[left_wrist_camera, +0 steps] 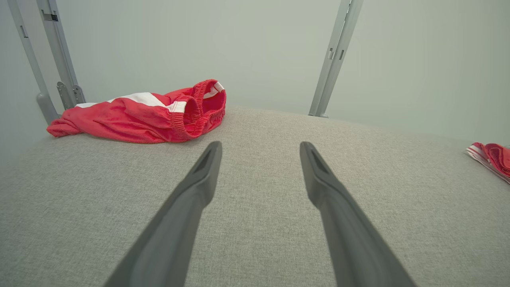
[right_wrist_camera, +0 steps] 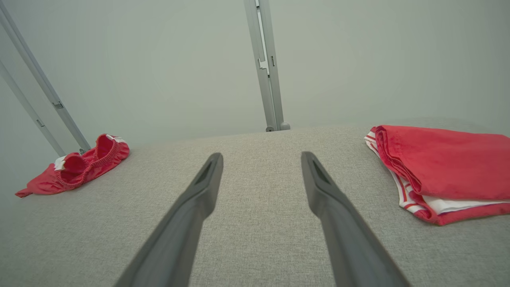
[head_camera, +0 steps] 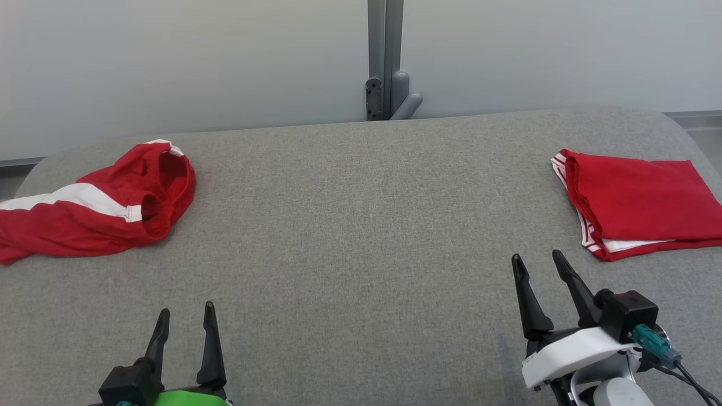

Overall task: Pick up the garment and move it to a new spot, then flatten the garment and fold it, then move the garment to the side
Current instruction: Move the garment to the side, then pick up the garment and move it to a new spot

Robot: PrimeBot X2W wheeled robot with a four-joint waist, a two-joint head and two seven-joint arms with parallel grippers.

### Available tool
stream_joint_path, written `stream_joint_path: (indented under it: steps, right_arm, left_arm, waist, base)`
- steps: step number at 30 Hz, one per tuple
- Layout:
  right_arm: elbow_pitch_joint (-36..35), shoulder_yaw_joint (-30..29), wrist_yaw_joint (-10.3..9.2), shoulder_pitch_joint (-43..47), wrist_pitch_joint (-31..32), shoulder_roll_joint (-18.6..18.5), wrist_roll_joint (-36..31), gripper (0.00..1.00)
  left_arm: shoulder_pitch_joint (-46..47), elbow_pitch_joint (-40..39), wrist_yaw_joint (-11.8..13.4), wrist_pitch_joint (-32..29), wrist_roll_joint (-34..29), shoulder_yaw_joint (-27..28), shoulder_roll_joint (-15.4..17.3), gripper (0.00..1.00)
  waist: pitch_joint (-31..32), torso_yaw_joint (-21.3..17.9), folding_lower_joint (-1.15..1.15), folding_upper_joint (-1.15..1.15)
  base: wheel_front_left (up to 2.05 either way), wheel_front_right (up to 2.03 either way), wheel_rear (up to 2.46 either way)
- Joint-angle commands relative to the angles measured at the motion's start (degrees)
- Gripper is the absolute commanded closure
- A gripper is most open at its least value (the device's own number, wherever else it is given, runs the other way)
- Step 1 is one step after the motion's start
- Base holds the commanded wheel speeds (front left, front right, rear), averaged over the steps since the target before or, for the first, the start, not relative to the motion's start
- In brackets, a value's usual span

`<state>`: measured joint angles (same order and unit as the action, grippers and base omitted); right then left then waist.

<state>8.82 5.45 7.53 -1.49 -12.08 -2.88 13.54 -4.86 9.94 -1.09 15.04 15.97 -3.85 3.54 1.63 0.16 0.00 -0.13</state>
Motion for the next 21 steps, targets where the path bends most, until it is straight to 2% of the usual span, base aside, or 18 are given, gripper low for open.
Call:
stream_joint_path:
  steps: [1,21]
  right_arm:
    - [-0.4,0.0,-0.08,0.7,0.2,0.0,0.3,0.00]
    - [-0.6,-0.6,-0.08,1.1,0.1,0.0,0.6,0.00]
  left_arm:
    - [0.4,0.0,-0.3,0.2,-0.4,0.2,0.0,0.00]
    - [1.2,0.1,-0.7,0.2,-1.0,0.0,-0.4,0.00]
  waist:
    - [0.0,0.0,0.00,0.13]
    - [-0.4,1.1,0.00,0.13]
  base:
    - [0.00,0.00,0.00]
    - [0.00,0.00,0.00]
